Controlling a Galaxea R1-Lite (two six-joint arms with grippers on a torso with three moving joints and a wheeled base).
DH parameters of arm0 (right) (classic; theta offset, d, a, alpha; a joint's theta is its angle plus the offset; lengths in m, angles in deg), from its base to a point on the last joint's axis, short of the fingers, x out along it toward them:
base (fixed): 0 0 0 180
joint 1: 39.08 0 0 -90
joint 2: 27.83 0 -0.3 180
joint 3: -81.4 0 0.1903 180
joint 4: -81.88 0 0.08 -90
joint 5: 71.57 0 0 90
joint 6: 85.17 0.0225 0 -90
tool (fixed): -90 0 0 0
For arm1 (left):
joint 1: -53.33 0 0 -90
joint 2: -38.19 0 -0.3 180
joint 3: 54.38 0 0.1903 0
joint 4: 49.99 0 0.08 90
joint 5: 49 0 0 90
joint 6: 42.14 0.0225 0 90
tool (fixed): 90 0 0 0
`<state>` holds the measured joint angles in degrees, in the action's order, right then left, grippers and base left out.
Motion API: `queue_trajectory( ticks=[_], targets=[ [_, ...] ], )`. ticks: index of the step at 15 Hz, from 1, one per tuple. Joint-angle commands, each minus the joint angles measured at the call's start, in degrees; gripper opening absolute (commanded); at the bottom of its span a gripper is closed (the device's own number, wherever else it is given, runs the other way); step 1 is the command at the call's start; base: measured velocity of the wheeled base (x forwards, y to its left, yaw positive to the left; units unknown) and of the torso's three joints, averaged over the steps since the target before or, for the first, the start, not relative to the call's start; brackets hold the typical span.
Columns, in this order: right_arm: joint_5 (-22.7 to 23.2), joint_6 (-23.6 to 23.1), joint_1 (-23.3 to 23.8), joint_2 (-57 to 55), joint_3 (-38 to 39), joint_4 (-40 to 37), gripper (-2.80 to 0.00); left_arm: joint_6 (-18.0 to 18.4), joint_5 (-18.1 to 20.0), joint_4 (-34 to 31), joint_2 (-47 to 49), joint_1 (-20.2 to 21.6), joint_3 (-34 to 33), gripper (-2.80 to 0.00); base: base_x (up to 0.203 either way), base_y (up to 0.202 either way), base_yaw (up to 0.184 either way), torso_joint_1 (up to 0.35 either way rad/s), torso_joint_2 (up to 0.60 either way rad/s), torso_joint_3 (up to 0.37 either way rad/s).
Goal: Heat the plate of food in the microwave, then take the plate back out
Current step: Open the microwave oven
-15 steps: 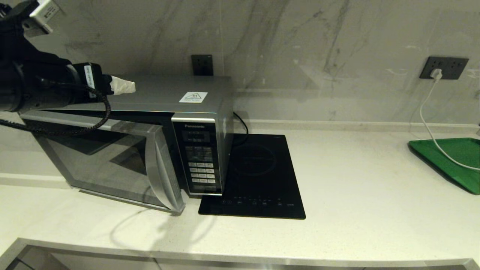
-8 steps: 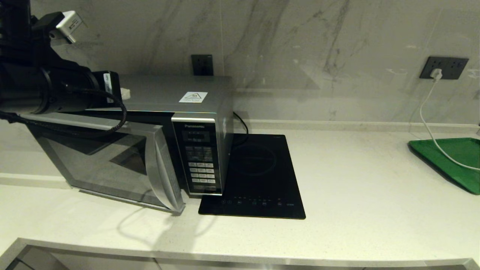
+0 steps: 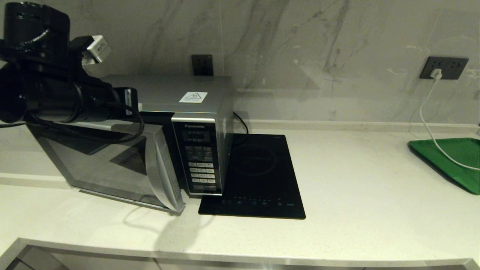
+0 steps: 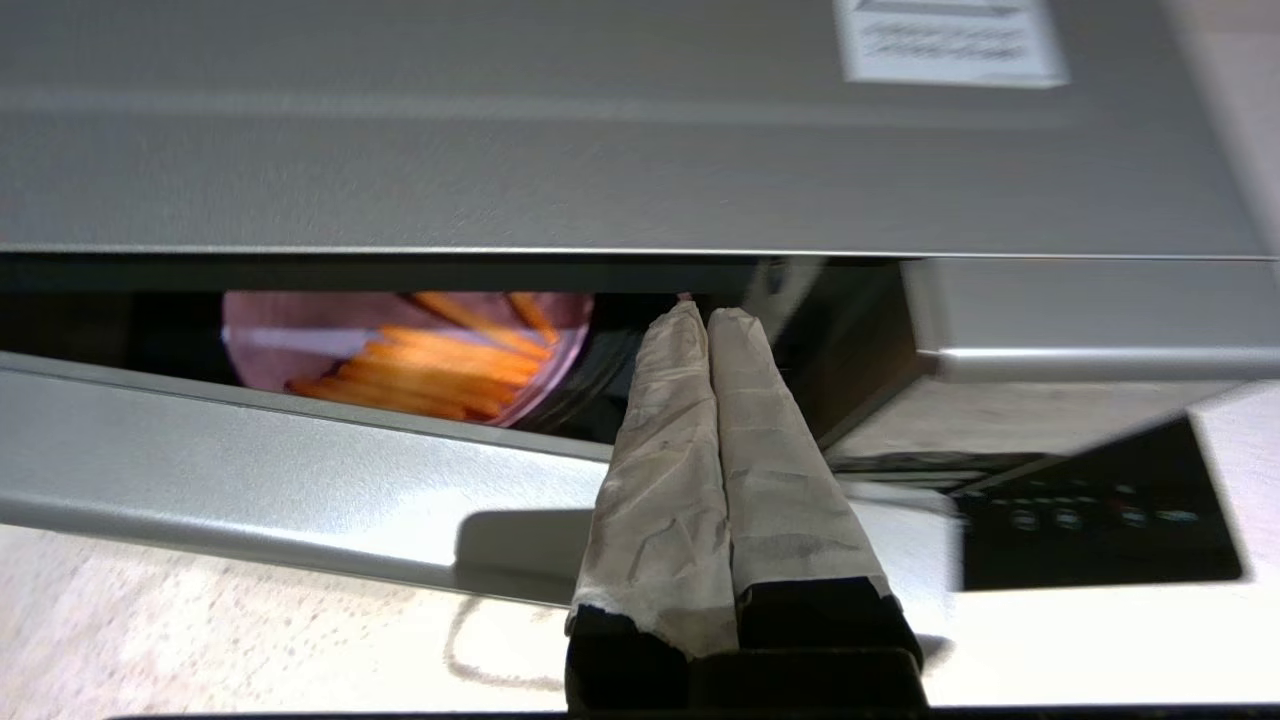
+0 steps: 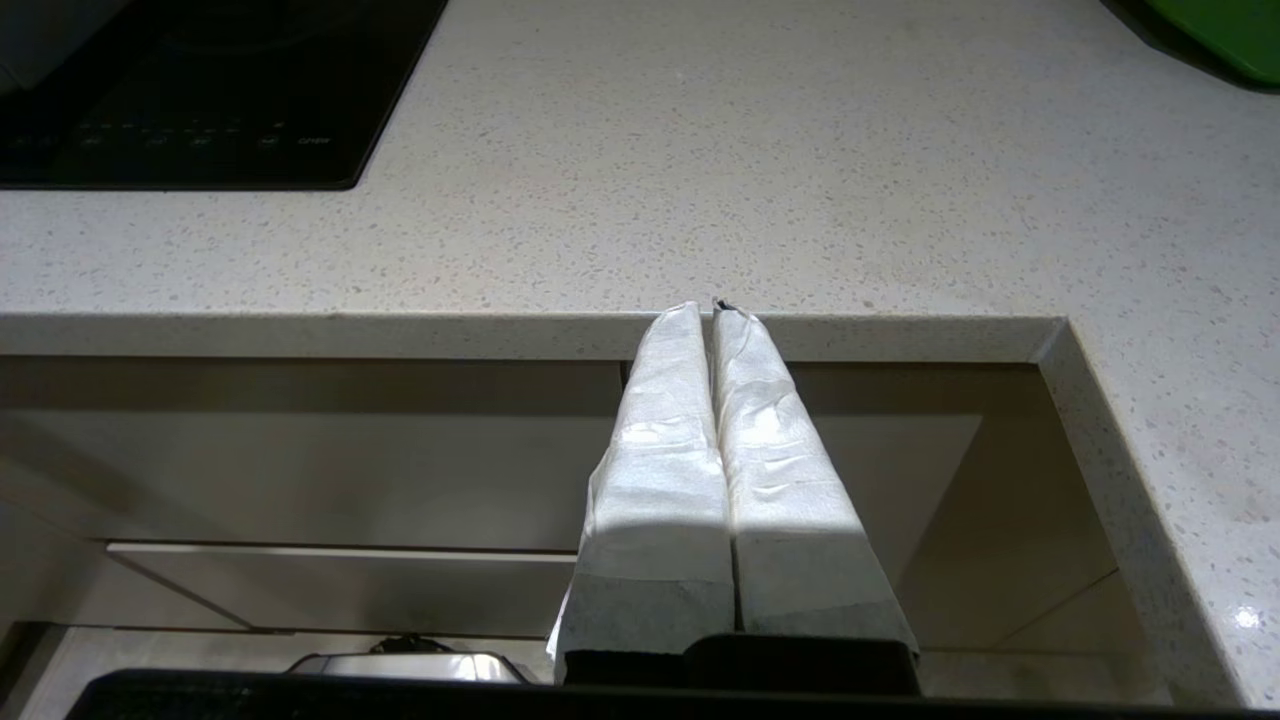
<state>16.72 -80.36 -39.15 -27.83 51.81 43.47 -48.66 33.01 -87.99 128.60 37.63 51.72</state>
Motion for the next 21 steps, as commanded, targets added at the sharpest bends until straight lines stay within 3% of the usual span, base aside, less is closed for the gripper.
queue_trajectory(
  ticks=[1, 9, 12, 21],
  targets=[
    [0.0, 0.0, 0.0, 0.0, 0.0, -0.1, -2.80, -0.6, -1.9, 0.1, 3.4, -0.1, -0.2, -2.80, 0.000, 0.000, 0.000, 0.000, 0.00, 0.000],
    [0.0, 0.0, 0.0, 0.0, 0.0, -0.1, -2.80, -1.5, -2.8, -0.1, 2.5, -0.5, -1.7, -2.80, 0.000, 0.000, 0.000, 0.000, 0.00, 0.000],
    [-0.1, 0.0, 0.0, 0.0, 0.0, -0.1, -2.80, -1.4, -5.5, -0.3, -0.4, -0.6, -4.0, -2.80, 0.000, 0.000, 0.000, 0.000, 0.00, 0.000],
    [-0.1, 0.0, 0.0, 0.0, 0.0, -0.1, -2.80, -0.8, -12.2, -0.7, -16.8, 0.6, -17.9, -2.80, 0.000, 0.000, 0.000, 0.000, 0.00, 0.000]
  ],
)
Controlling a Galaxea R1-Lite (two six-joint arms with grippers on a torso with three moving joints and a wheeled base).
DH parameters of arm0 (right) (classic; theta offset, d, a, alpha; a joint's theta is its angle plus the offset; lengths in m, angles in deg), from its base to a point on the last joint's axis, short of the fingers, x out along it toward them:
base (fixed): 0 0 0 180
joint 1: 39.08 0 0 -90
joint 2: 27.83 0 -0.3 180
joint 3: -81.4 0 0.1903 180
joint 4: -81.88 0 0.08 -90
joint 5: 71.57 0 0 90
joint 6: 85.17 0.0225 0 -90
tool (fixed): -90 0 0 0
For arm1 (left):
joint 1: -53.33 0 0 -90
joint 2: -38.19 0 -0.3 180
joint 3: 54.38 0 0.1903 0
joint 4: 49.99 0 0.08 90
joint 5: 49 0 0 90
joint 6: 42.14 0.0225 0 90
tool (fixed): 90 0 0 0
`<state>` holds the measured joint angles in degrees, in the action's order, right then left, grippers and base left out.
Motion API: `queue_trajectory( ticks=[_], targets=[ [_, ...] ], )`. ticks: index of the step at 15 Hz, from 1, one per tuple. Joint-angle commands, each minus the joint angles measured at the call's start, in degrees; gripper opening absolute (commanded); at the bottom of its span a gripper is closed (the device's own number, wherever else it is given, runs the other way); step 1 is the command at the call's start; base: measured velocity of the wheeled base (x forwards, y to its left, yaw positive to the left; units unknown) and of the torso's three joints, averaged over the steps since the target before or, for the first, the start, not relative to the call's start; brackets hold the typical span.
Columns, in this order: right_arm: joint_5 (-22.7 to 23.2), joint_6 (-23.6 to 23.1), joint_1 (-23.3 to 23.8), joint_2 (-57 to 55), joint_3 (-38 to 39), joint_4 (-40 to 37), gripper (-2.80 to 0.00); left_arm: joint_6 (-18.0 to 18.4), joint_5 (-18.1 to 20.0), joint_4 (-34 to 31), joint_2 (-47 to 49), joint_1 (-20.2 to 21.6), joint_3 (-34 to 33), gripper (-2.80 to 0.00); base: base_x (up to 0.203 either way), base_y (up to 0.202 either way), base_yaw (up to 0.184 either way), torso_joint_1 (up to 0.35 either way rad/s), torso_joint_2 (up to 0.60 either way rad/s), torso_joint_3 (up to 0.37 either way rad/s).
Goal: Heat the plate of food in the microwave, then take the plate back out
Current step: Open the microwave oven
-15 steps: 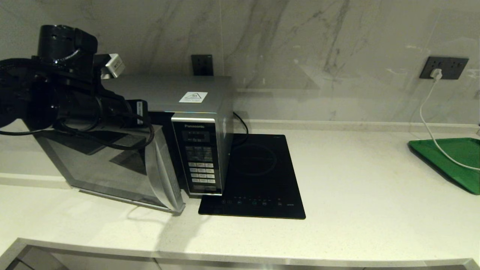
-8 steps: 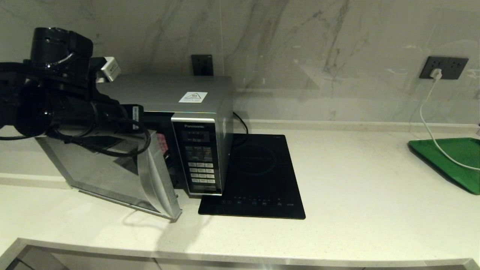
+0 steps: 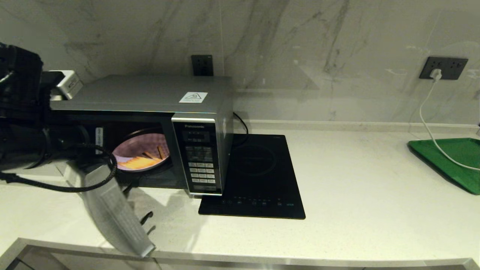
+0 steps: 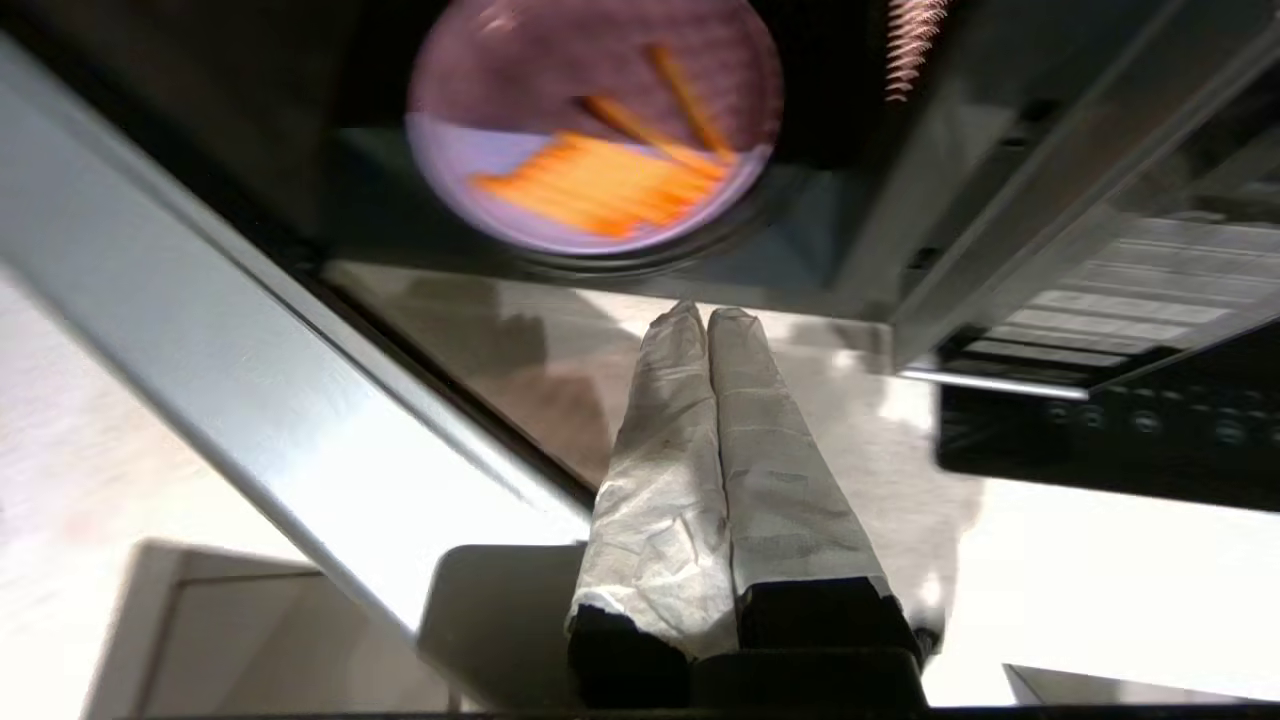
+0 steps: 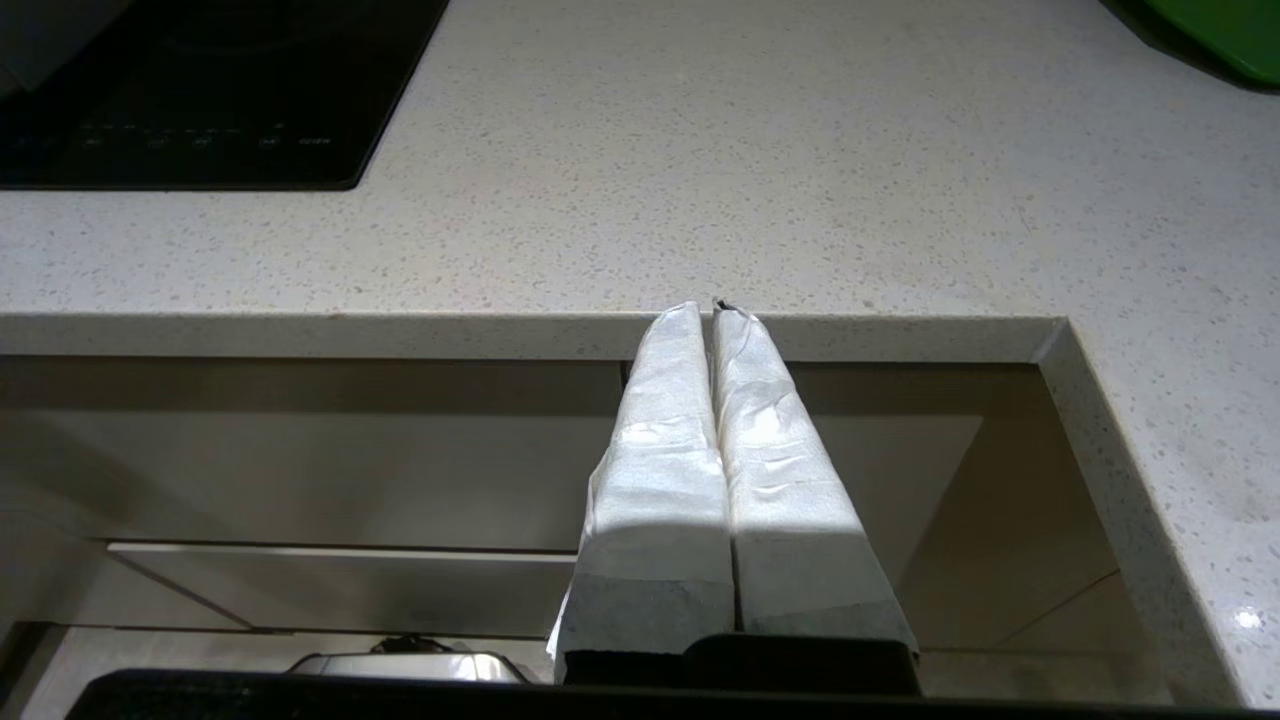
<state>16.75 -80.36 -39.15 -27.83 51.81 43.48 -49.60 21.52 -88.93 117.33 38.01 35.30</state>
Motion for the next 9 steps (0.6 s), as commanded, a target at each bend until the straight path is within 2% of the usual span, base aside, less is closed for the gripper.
queue_trajectory(
  ticks=[1, 5, 8, 9],
  targets=[
    [-0.1, 0.0, 0.0, 0.0, 0.0, -0.1, -2.80, 0.9, -1.4, -0.4, -8.3, 0.4, -2.4, -2.80, 0.000, 0.000, 0.000, 0.000, 0.00, 0.000],
    [-0.1, 0.0, 0.0, 0.0, 0.0, -0.1, -2.80, 3.5, -2.1, -5.8, -16.0, 3.2, -4.4, -2.80, 0.000, 0.000, 0.000, 0.000, 0.00, 0.000],
    [-0.1, 0.0, 0.0, 0.0, 0.0, -0.1, -2.80, 2.7, -1.4, -5.5, -15.4, 3.0, -4.5, -2.80, 0.000, 0.000, 0.000, 0.000, 0.00, 0.000],
    [-0.1, 0.0, 0.0, 0.0, 0.0, -0.1, -2.80, 0.9, -1.4, -5.5, -14.2, 3.0, -4.5, -2.80, 0.000, 0.000, 0.000, 0.000, 0.00, 0.000]
  ],
)
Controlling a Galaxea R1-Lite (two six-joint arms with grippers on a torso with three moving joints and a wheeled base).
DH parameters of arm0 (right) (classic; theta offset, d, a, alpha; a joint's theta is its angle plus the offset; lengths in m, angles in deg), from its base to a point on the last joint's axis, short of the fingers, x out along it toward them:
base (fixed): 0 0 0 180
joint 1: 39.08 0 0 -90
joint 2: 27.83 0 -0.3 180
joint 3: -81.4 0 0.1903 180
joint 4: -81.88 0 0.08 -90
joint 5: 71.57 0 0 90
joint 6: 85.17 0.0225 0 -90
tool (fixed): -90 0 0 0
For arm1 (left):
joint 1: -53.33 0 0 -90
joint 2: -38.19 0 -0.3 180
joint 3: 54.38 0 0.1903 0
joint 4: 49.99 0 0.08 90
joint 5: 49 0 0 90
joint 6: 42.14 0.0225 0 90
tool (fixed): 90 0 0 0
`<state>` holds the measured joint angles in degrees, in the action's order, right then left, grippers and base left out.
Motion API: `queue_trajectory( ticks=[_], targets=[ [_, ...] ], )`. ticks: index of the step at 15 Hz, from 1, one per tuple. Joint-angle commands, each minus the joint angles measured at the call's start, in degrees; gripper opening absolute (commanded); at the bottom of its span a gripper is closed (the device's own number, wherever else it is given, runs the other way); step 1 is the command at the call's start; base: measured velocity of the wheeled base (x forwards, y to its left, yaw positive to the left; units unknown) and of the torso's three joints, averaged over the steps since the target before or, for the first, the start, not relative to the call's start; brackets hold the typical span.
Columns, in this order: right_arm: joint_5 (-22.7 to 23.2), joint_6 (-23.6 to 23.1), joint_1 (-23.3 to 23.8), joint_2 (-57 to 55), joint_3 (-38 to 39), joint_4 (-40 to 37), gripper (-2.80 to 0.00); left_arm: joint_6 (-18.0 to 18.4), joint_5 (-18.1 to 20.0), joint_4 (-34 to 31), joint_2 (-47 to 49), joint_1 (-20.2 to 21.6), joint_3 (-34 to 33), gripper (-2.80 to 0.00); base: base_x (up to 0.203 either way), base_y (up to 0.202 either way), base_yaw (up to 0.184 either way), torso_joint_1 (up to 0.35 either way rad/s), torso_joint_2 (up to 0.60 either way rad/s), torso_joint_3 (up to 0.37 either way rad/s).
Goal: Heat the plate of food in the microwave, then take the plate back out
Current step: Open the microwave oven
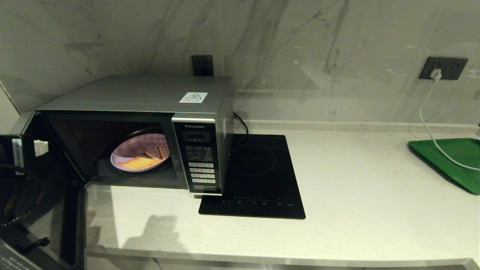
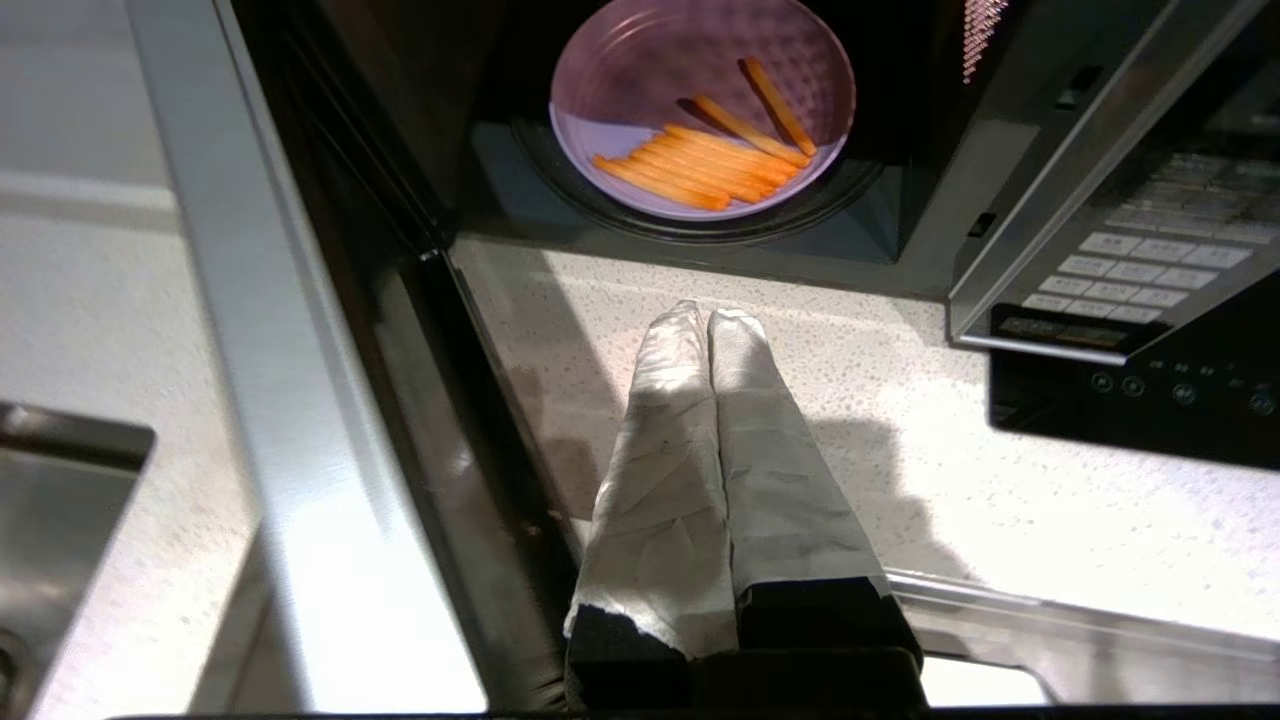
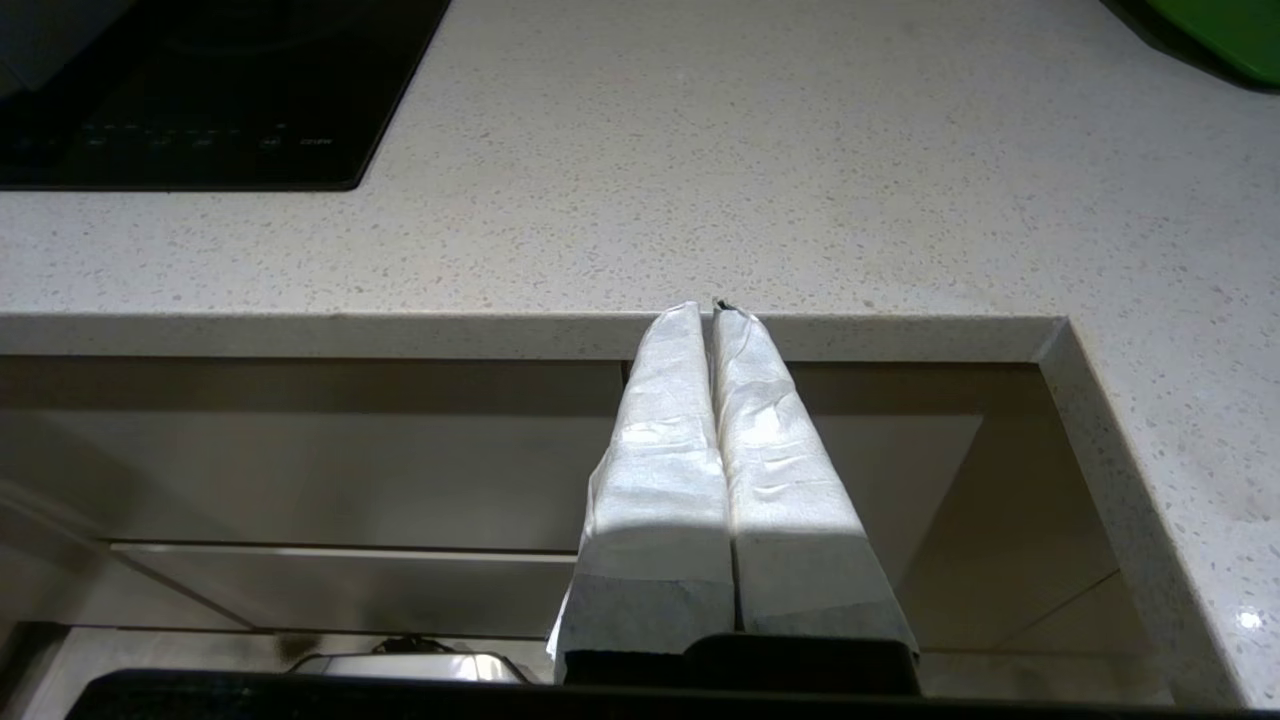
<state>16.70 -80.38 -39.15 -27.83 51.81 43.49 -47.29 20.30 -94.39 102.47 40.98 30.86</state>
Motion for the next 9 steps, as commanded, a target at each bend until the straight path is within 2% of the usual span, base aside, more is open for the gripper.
queue_trajectory(
  ticks=[1, 6, 9],
  targets=[
    [0.0, 0.0, 0.0, 0.0, 0.0, -0.1, -2.80, -5.6, 0.0, 0.0, 2.4, -0.1, 0.2, -2.80, 0.000, 0.000, 0.000, 0.000, 0.00, 0.000],
    [0.1, 0.0, 0.0, 0.0, 0.0, -0.1, -2.80, -24.8, 6.7, -0.1, 13.5, 0.5, 0.4, -2.80, 0.000, 0.000, 0.000, 0.000, 0.00, 0.000],
    [0.0, 0.0, 0.0, 0.0, 0.0, -0.1, -2.80, -26.9, 7.3, 0.5, 17.8, 10.2, 0.4, -2.80, 0.000, 0.000, 0.000, 0.000, 0.00, 0.000]
  ],
)
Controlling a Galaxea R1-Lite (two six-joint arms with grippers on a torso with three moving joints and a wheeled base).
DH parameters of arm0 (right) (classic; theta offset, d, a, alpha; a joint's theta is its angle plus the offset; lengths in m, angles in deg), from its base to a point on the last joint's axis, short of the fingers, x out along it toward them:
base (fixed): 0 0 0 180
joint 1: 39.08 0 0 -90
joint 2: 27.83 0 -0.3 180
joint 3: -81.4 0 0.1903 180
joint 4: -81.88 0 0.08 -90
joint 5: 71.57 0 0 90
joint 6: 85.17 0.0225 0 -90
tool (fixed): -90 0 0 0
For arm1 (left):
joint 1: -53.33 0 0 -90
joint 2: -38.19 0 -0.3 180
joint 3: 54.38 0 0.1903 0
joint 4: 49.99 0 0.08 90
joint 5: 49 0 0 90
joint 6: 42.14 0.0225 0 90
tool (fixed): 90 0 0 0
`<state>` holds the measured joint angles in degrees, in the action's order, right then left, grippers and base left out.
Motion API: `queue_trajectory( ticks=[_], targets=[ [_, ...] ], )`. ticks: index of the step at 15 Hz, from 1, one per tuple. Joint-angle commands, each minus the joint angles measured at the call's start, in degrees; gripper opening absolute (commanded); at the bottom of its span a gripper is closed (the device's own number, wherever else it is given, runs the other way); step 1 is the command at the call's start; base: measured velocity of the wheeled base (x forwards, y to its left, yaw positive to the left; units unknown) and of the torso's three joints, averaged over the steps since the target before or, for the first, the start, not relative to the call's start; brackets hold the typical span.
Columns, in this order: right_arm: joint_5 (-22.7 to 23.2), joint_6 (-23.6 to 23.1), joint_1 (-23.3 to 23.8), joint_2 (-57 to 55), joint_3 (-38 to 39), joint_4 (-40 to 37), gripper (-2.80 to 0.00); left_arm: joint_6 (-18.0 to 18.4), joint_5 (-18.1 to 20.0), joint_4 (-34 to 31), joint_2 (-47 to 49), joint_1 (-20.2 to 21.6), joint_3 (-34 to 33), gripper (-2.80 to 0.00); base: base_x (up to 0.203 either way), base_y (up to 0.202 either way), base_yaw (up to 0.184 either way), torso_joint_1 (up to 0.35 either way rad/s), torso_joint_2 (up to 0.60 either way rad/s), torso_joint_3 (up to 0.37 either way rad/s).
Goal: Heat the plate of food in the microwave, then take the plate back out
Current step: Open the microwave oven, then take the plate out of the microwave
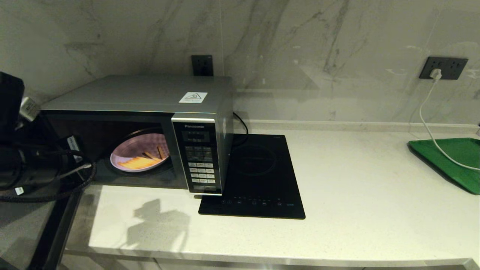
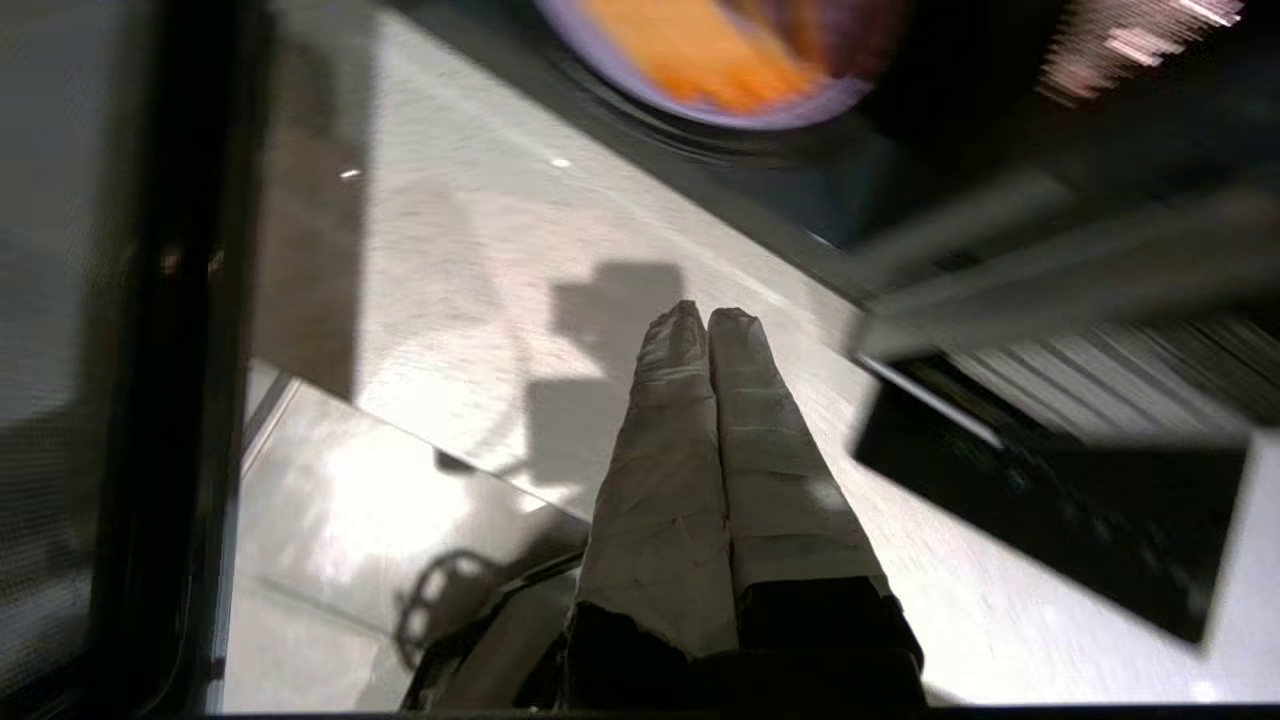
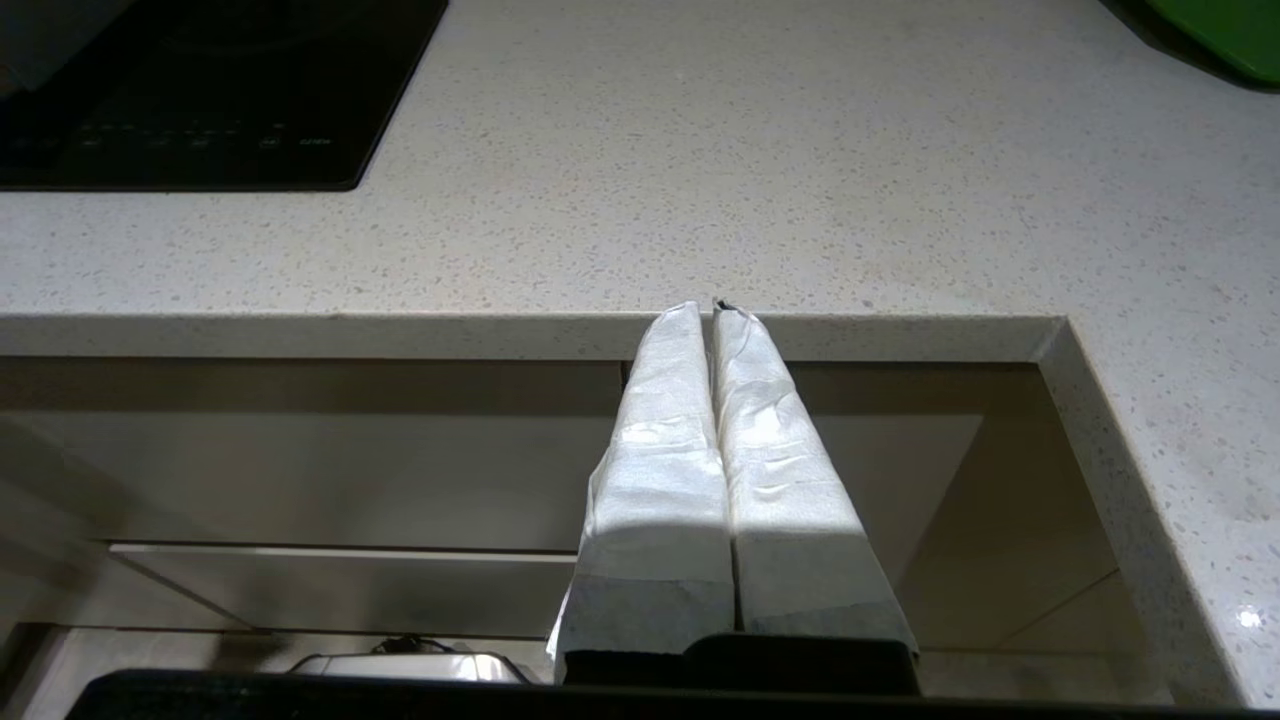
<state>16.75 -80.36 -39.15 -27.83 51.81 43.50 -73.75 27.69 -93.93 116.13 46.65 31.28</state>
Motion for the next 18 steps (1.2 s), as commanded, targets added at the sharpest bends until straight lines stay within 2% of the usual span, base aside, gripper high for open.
queue_trajectory(
  ticks=[1, 3, 6, 8, 12, 13, 14, 17, 18],
  targets=[
    [0.0, 0.0, 0.0, 0.0, 0.0, -0.1, -2.80, -0.4, 0.0, 0.6, 4.4, 7.6, 0.0, -2.80, 0.000, 0.000, 0.000, 0.000, 0.00, 0.000],
    [0.0, 0.0, 0.0, 0.0, 0.0, -0.1, -2.80, 1.9, -0.1, 2.5, 3.6, 13.7, 0.1, -2.80, 0.000, 0.000, 0.000, 0.000, 0.00, 0.000],
    [0.0, 0.0, 0.0, 0.0, 0.0, -0.1, -2.80, 6.1, 0.1, 3.5, -0.2, 19.7, 0.0, -2.80, 0.000, 0.000, 0.000, 0.000, 0.00, 0.000],
    [-0.1, 0.0, -0.1, 0.0, 0.0, -0.1, -2.80, 6.8, 0.3, 3.4, -1.6, 19.6, -0.2, -2.80, 0.000, 0.000, 0.000, 0.000, 0.00, 0.000],
    [0.0, 0.0, 0.0, 0.0, 0.0, -0.1, -2.80, 6.5, 0.4, 3.1, -3.3, 12.8, -0.3, -2.80, 0.000, 0.000, 0.000, 0.000, 0.00, 0.000],
    [0.0, 0.0, 0.0, 0.0, 0.0, -0.1, -2.80, 5.4, 0.4, 2.8, -3.1, 10.5, -1.6, -2.80, 0.000, 0.000, 0.000, 0.000, 0.00, 0.000],
    [-0.1, 0.0, 0.0, 0.0, 0.0, -0.1, -2.80, 2.2, 0.5, 2.6, -2.2, 7.7, -3.0, -2.80, 0.000, 0.000, 0.000, 0.000, 0.00, 0.000],
    [-0.1, 0.0, 0.0, 0.0, 0.0, -0.1, -2.80, -12.4, 0.9, 1.5, 6.8, 2.0, -3.3, -2.80, 0.000, 0.000, 0.000, 0.000, 0.00, 0.000],
    [-0.1, 0.0, 0.0, 0.0, 0.0, -0.1, -2.80, -17.7, 2.8, 1.1, 10.3, 1.1, -2.5, -1.13, 0.000, 0.000, 0.000, 0.000, 0.00, 0.000]
  ],
)
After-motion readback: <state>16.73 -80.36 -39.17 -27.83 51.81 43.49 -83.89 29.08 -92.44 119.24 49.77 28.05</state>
